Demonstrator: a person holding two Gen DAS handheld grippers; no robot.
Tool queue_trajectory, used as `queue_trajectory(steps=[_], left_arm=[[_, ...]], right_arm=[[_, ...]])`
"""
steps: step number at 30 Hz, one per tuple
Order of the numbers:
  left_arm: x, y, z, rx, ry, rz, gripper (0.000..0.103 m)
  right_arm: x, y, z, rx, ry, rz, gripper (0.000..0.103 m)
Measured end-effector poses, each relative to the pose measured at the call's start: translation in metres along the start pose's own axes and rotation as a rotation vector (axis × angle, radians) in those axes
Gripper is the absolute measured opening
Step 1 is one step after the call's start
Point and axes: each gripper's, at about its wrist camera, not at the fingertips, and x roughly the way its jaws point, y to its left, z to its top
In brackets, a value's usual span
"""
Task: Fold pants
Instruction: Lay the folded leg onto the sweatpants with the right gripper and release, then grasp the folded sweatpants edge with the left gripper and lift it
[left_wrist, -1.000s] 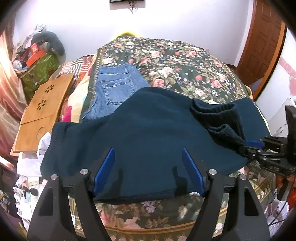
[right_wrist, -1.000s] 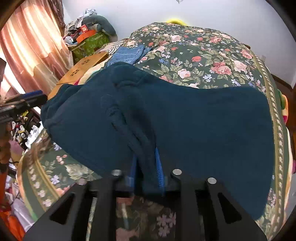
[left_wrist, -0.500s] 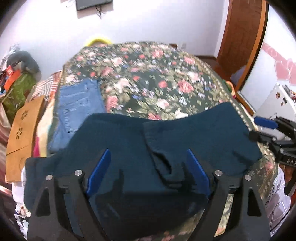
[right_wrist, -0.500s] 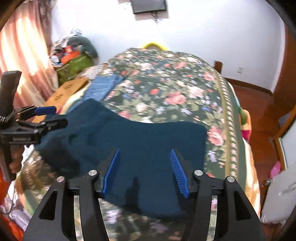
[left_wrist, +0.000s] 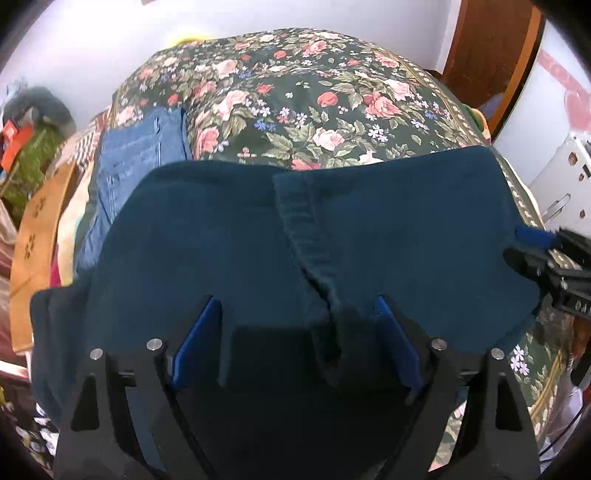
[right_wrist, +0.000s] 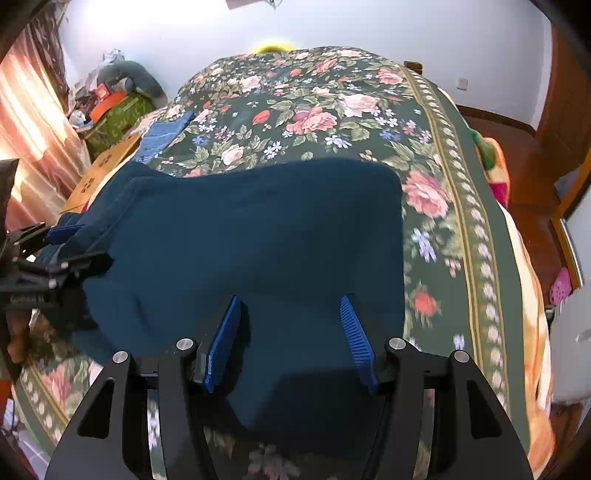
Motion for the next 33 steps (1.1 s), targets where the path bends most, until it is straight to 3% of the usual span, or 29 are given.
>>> queue_trajectory(steps=[7,12,17,23,26,33], left_arm=[[-0.02,0.002,-0.016,-0.003,-0.024,-0.011,0.086],[-0.045,0.015,-0.025,-0.032,-0.055,-0.037,0.086],[-0.084,0.05,-0.039,-0.07,-0.137,0.011,0.086],[-0.118,0.123,-0.063,-0.225,-0.195,0.098,0.088],[-0.123,0.164,-0.08,-0.322,-0.187,0.141,0.09],[-0.1,0.242,-0.135,-0.581,-0.087,0.039,0.09]], right_arm=[[-0.022,0.001,-0.012,0.049,-0.009,-0.012,0.053],[-0.042,0.017,-0.005,0.012,-0.049,-0.032,0.053],[-0.062,0.041,0.008,-0.035,-0.118,-0.02,0.053],[-0.066,0.083,0.027,-0.104,-0.168,0.023,0.053],[-0.06,0.105,0.034,-0.133,-0.184,0.053,0.054],[-0.024,0.143,0.042,-0.172,-0.139,0.091,0.055]])
